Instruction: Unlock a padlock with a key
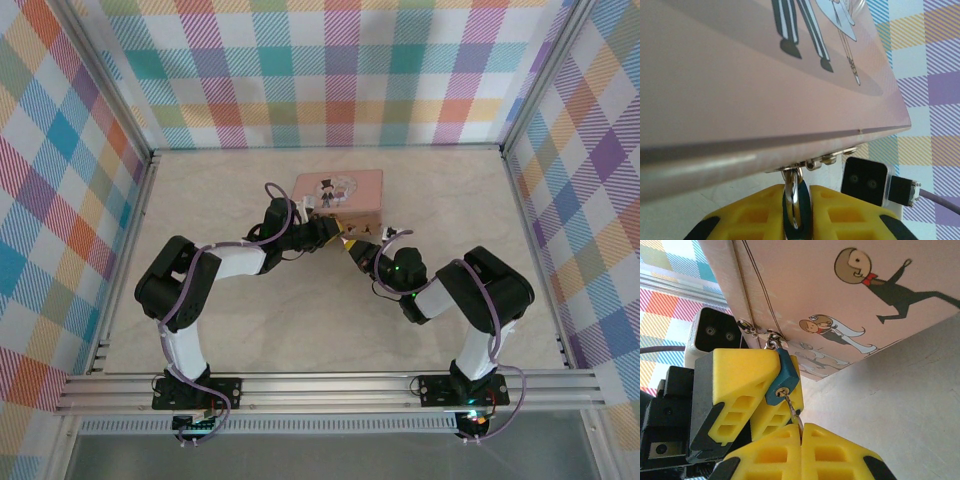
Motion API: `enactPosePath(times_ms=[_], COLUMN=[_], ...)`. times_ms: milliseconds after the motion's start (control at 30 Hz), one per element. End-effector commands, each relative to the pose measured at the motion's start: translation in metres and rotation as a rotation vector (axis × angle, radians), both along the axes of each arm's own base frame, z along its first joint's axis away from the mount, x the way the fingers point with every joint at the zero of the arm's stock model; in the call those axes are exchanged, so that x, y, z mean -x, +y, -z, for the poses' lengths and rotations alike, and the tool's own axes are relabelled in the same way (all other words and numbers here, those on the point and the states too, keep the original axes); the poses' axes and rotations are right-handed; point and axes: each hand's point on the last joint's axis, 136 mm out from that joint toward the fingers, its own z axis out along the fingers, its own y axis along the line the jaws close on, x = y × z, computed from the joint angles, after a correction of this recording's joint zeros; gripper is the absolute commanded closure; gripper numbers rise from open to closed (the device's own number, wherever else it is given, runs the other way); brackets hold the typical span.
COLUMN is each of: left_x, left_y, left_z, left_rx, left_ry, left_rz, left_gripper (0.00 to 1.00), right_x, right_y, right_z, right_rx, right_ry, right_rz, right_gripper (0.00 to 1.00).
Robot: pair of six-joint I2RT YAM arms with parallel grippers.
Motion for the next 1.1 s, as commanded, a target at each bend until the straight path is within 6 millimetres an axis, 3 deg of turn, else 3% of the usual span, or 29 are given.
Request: enactPosePath(times_ms=[0, 433, 1067], left_x=[0.01, 0.01, 0.008], left_y=[-0.011, -0.011, -0.013], left_z=[-0.04, -0.037, -0.041], left_rx=[0.088, 0.084, 0.105], left_ry=[-0.081, -0.077, -0.08], left_rz=[0.052, 0.052, 0.052], left_gripper=[0.83, 0.83, 0.83], right_x=[-0.009, -0.006, -0.004], right_y=[0.001, 0.002, 0.001], right_z=[-0.021, -0.035, -0.029], right_rx=[-0.043, -0.054, -0.048], right_ry=[-0.067, -0.103, -0.086], right_rz=[0.029, 0.017, 0.025], right_gripper=[1.0, 1.0, 1.0])
